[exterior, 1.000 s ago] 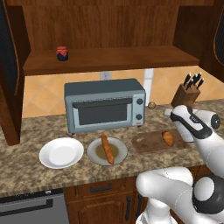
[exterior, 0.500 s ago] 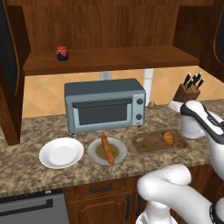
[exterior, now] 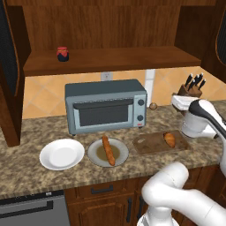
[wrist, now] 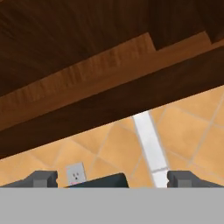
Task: From the different types of pastries on the counter, select a croissant and place it on the cutting board. Then retrieve a jar of jam from the cabinet and place it alongside the croissant on the cutting board.
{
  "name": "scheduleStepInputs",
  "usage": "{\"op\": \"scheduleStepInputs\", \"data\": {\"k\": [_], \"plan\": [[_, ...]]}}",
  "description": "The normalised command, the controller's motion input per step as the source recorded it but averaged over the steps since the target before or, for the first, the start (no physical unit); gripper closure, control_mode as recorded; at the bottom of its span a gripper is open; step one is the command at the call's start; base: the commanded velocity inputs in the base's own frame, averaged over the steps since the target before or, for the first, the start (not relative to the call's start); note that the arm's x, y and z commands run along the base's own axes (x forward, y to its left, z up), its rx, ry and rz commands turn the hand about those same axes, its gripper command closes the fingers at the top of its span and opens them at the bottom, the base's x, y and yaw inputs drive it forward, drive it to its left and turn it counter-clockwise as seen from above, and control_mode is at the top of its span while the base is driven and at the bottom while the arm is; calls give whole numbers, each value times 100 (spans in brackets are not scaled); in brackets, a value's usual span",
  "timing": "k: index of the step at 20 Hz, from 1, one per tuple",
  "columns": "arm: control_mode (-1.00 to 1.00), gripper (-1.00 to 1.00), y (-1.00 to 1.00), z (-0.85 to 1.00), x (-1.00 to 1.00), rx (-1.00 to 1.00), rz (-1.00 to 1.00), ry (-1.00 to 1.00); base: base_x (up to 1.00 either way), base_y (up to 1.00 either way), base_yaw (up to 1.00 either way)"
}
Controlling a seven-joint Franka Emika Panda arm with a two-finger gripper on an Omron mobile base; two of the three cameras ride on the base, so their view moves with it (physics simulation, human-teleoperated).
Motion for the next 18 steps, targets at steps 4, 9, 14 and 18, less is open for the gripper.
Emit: {"op": "scheduleStepInputs", "data": {"k": [4,9,14,18], "plan": [[-100,-100,43,21,0,0,-5,-17,0,0,0],[-100,-100,59,13,0,0,-5,-12,0,0,0],[-100,-100,55,23,-2,0,-6,-14,0,0,0],[-100,-100,53,24,-1,0,-5,-13,0,0,0]]}}
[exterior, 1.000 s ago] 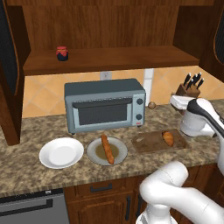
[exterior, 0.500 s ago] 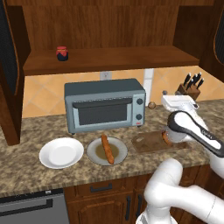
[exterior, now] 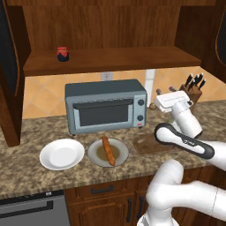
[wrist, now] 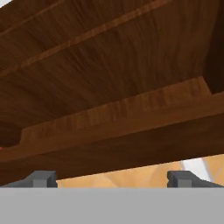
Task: From the different types of pastries on the counter, select a croissant and place it on the cutting board. Then retrieve a jar of jam from the cabinet and place it alongside the croissant on the cutting board.
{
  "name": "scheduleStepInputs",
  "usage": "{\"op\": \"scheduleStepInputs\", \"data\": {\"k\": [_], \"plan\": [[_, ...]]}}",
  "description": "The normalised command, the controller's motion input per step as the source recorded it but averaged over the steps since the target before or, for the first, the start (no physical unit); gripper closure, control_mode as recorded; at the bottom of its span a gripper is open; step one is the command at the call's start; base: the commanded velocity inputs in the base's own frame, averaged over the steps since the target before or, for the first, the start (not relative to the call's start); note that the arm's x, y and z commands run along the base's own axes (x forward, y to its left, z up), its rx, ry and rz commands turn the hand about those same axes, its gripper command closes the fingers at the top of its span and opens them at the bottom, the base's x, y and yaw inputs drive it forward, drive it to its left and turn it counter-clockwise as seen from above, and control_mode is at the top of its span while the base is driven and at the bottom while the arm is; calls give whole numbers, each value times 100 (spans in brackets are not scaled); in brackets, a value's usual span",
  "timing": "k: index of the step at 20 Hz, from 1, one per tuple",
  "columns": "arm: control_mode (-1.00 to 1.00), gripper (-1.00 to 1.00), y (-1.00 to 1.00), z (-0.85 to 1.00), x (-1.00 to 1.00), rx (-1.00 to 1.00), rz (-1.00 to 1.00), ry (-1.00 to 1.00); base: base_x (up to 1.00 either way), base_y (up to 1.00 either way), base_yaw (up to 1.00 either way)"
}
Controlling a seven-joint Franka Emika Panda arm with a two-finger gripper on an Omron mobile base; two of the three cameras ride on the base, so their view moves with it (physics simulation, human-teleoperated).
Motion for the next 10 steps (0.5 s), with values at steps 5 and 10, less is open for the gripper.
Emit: {"op": "scheduleStepInputs", "data": {"k": [5,10], "plan": [[-100,-100,55,16,-1,0,-2,-13,0,0,0],[-100,-100,55,12,-10,0,-1,-8,0,0,0]]}}
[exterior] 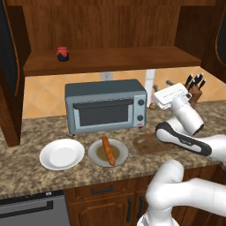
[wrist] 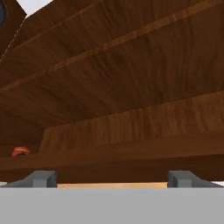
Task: From the different types of pastries on the counter, select a croissant and place it on the cutting board. Then retrieve a jar of jam from the cabinet and place it alongside the croissant on the cutting board.
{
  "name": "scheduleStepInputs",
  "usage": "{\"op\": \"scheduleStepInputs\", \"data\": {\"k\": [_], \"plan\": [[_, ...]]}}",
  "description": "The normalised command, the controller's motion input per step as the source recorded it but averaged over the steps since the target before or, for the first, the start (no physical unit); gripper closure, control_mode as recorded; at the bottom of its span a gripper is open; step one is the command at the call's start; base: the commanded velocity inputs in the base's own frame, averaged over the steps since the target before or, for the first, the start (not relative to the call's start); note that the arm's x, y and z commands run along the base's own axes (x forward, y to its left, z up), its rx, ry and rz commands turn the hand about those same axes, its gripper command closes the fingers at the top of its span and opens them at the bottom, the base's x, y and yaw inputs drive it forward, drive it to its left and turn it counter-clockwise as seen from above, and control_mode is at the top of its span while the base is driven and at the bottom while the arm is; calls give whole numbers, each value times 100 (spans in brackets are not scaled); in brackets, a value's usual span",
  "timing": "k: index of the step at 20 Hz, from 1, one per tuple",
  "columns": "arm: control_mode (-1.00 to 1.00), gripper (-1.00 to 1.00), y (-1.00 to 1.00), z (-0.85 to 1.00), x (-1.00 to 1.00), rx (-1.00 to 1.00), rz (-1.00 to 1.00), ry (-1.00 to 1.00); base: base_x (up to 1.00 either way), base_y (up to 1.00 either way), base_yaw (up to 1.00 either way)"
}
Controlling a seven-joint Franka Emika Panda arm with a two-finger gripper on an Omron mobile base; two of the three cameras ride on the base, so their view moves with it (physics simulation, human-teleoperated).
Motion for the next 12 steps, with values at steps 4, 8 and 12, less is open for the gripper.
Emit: {"op": "scheduleStepInputs", "data": {"k": [4,8,12], "plan": [[-100,-100,46,20,-17,0,0,-4,0,0,0],[-100,-100,39,22,-19,0,0,-4,0,0,0],[-100,-100,41,26,-15,0,0,-4,0,0,0]]}}
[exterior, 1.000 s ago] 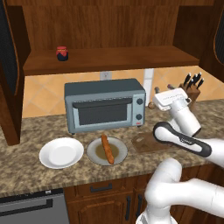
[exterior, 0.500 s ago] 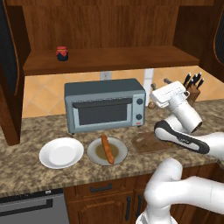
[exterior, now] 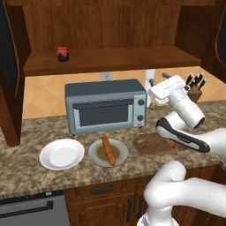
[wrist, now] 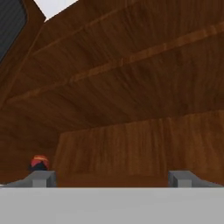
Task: From the different types of pastries on the counter, select a croissant and place it on the cutting board. Then retrieve a jar of jam from the cabinet and place it alongside the croissant on the cutting board.
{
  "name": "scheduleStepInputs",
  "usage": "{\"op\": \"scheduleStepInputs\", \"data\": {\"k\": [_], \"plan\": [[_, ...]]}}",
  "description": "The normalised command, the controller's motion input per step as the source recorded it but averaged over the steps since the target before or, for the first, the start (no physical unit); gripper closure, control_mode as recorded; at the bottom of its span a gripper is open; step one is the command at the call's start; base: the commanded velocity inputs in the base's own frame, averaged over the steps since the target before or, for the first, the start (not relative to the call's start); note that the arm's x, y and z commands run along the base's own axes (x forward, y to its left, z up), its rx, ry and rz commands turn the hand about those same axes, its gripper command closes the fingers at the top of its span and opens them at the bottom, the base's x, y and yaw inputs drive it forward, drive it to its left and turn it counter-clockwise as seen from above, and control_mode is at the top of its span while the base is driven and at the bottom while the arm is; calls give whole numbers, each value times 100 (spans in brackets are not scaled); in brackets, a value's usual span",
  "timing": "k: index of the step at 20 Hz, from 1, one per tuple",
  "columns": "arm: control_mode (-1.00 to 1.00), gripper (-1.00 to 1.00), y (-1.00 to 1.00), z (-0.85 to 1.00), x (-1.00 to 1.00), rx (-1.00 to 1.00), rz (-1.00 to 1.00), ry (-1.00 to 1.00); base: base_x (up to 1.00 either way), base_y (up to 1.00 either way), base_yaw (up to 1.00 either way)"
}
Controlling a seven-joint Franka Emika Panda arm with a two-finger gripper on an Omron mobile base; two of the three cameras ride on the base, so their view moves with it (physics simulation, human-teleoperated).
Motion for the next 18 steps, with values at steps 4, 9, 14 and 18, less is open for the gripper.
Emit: {"op": "scheduleStepInputs", "data": {"k": [4,9,14,18], "plan": [[-100,-100,44,37,-7,0,0,-7,0,0,0],[-100,-100,44,39,-1,0,0,-9,0,0,0],[-100,-100,43,38,0,0,0,-9,0,0,0],[-100,-100,44,36,0,0,0,-8,0,0,0]]}}
